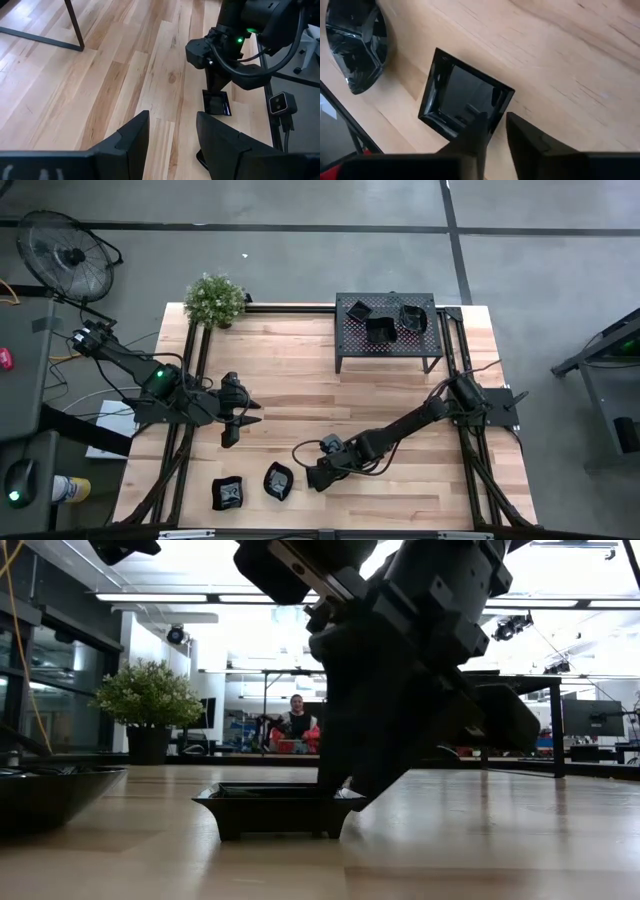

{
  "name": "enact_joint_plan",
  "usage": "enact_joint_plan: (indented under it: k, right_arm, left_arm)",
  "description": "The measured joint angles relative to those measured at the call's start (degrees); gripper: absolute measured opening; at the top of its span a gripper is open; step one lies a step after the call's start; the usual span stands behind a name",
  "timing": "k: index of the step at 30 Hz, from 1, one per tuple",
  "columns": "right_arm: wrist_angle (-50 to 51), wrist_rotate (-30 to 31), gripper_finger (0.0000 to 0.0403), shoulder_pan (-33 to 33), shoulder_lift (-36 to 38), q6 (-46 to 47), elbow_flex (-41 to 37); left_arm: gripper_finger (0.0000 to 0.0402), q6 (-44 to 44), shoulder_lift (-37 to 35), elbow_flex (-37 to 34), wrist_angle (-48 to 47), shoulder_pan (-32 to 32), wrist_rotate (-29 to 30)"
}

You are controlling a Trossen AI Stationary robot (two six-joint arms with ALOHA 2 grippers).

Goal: Pick & Place Mini shaped plates
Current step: Stack the black square plate on top of the black square plates on the shelf

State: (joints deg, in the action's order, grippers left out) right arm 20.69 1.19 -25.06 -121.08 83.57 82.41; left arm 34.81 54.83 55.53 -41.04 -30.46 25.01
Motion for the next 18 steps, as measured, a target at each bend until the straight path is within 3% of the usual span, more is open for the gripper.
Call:
enact_joint_plan:
  k: [6,18]
  right_arm:
    - [-0.18,0.36,0.0007,0.00,0.00,-0.08,0.00]
    - [-0.58,0.48,0.0002,0.04,0.79,-1.62,0.00]
  left_arm:
    - [0.0162,0.00,0.00,0.00,-0.01,0.00,-0.02]
    - [0.0162,0.00,0.00,0.00,0.00,0.00,0.01]
